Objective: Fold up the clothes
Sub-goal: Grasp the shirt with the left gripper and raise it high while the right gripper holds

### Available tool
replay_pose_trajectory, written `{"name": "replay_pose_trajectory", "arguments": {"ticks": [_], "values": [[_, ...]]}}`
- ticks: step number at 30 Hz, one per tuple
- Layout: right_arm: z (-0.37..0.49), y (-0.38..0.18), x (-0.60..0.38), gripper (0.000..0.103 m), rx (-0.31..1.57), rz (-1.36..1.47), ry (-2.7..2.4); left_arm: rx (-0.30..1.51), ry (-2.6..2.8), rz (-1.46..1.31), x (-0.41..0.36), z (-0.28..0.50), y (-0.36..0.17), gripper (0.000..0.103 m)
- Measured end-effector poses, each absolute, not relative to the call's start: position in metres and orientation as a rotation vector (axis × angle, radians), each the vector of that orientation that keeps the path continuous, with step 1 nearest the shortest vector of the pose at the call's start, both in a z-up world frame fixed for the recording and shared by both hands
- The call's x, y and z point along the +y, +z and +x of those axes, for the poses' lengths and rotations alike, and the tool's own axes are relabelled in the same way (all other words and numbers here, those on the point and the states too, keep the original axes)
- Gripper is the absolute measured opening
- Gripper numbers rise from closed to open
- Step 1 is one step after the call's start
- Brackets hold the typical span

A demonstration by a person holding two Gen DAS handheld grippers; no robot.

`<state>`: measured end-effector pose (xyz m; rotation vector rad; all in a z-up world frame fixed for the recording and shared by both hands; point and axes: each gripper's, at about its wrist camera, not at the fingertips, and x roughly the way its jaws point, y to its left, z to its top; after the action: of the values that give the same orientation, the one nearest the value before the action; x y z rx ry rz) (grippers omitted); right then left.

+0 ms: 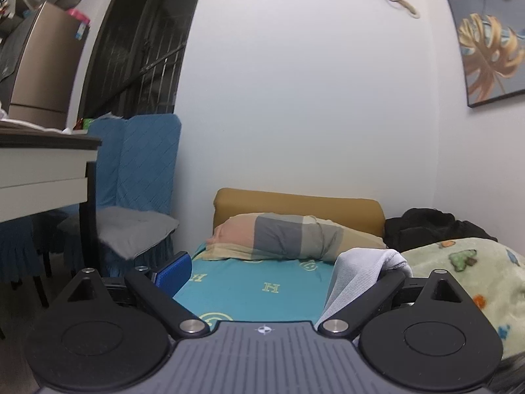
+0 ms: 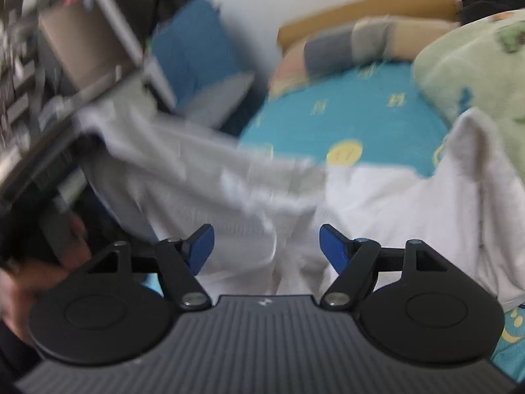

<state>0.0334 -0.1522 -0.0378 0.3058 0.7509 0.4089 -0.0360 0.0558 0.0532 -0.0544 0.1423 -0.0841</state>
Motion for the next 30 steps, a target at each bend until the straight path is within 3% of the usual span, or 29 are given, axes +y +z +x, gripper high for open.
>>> {"name": "replay_pose_trajectory", "arguments": {"ticks": [3,6,14,17,22,30], "values": [[0.051,-0.062,-0.144,0.073,0.859,0.281,0.285,0.148,-0.083,-0.049,0.055,-0.036,0.053,0.097],[0.051,-0.064,-0.162,0.072,0.822,0.333,0.118,0.174,-0.062,-0.031,0.056,-0.034,0.051,0.097],[-0.044,0.04,-0.194,0.074,0.108,0.201,-0.158,0.406,-0.136,-0.152,0.066,-0.007,0.031,0.099],[-0.069,0.056,-0.188,0.074,-0.023,0.123,-0.182,0.521,-0.202,-0.127,0.053,0.0,0.016,0.098],[-0.074,0.057,-0.186,0.074,-0.017,0.088,-0.168,0.621,-0.286,0.011,0.03,-0.001,-0.003,0.098],[-0.064,0.052,-0.21,0.072,-0.045,0.153,-0.233,0.624,-0.3,0.141,0.021,-0.01,-0.014,0.1]]}}
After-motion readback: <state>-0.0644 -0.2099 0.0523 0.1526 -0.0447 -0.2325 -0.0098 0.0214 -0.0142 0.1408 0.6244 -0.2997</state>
